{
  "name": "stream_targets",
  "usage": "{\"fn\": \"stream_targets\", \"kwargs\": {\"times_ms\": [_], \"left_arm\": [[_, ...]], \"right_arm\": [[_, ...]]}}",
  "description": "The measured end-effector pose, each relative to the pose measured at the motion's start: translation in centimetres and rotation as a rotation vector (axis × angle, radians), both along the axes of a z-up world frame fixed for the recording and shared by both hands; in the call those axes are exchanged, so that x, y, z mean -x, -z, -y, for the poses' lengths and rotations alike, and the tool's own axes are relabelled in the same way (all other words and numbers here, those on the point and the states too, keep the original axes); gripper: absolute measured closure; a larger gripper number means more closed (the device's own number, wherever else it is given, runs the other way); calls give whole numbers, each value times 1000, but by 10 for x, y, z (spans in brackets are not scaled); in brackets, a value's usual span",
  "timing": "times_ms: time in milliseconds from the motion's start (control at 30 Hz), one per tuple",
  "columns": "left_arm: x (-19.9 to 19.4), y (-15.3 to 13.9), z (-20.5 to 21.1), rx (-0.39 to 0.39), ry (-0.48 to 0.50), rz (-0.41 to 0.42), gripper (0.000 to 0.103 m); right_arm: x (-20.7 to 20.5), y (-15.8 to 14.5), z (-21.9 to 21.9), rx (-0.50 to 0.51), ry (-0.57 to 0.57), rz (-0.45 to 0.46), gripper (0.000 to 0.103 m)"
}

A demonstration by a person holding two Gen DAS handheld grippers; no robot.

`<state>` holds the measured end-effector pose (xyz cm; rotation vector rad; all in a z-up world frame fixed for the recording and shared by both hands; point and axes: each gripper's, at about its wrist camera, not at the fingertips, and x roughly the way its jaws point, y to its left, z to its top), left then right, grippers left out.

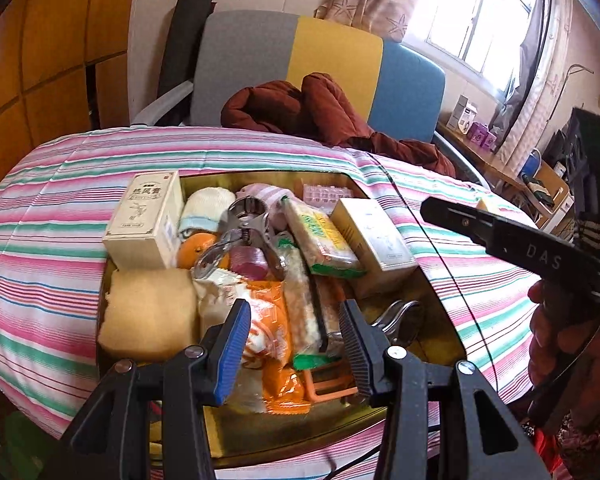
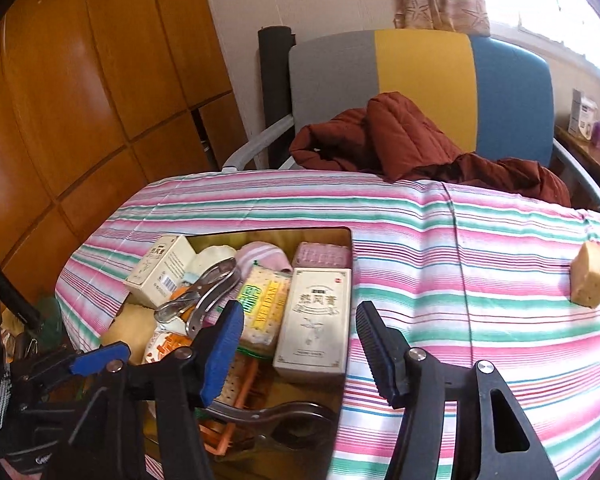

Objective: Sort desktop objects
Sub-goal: 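Move both open tools away from the gold tray toward the sponge and green box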

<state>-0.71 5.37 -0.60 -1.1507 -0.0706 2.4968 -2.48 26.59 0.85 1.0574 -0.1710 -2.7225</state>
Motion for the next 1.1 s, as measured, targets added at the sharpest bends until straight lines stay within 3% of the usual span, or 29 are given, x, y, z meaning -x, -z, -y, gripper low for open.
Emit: {"fn": "stream_targets", "kwargs": {"times_ms": [467,767,933,1100], "left_arm": [[8,-8,-78,51,148,-6,56],[14,-12,-166,58,317,1,56],[12,-3,-204,64,378,32,56],[15,13,-231,66,411,94,56]], "right_arm": [[-32,20,-100,4,203,8,38],[-55,52,-209,29,421,86,38],[-56,51,-271,-34,499,116,38],[-49,48,-340,-10,557,139,38]]}}
